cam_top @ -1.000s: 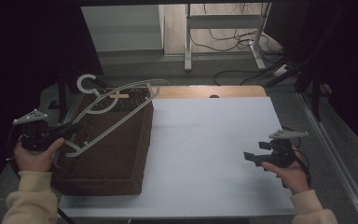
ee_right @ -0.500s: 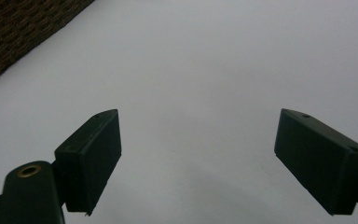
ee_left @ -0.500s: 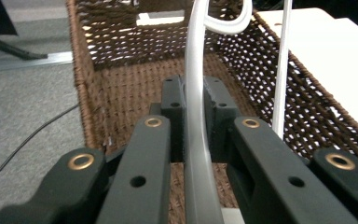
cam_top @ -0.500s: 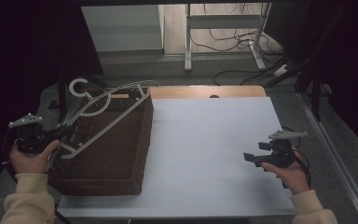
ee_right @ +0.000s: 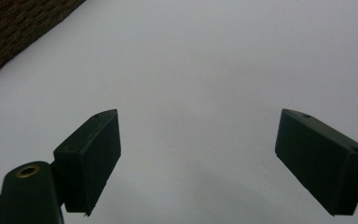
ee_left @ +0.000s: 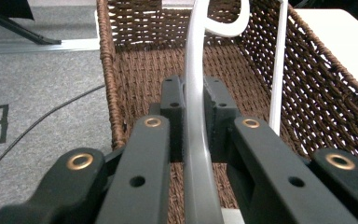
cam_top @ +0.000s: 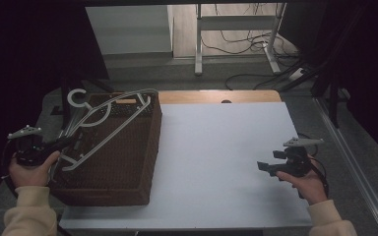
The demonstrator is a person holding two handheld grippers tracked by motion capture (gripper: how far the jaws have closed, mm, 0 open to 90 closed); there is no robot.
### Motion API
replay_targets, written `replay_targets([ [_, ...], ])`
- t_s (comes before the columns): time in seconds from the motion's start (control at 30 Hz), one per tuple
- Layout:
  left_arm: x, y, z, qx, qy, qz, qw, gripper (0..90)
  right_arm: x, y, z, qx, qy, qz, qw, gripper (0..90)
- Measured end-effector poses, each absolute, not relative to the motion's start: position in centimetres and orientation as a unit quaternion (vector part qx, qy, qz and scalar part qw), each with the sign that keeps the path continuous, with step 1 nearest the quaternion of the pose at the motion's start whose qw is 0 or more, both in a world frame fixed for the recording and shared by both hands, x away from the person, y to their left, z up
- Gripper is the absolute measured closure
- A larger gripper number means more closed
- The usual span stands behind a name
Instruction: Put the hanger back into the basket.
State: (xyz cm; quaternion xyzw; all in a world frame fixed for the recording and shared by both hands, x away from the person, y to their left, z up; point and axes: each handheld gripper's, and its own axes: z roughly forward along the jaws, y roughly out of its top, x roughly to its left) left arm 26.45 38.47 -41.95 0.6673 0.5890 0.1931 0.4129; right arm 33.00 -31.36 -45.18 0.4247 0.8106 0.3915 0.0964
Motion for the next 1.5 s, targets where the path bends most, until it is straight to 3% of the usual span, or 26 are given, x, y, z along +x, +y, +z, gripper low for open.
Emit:
replay_targets([
  [0.47,26.5,38.8,-43.2,0.665,0.607,0.181,0.396,80.1,33.0,-31.2,-45.2,0.421,0.814,0.389,0.092,14.2],
  [0.6,26.8,38.3,-43.0,0.685,0.59,0.172,0.393,60.8,33.0,-31.1,-45.3,0.421,0.815,0.387,0.092,14.1],
  [0.77,27.0,37.5,-42.4,0.696,0.577,0.167,0.393,48.3,32.9,-31.0,-45.2,0.419,0.816,0.387,0.092,14.1],
  [1.3,26.5,32.9,-40.5,0.734,0.495,0.162,0.436,31.5,32.8,-31.2,-44.7,0.413,0.811,0.403,0.096,14.0],
  [1.5,26.5,30.6,-40.0,0.75,0.468,0.151,0.443,29.4,32.9,-31.4,-44.6,0.413,0.803,0.417,0.101,14.1],
])
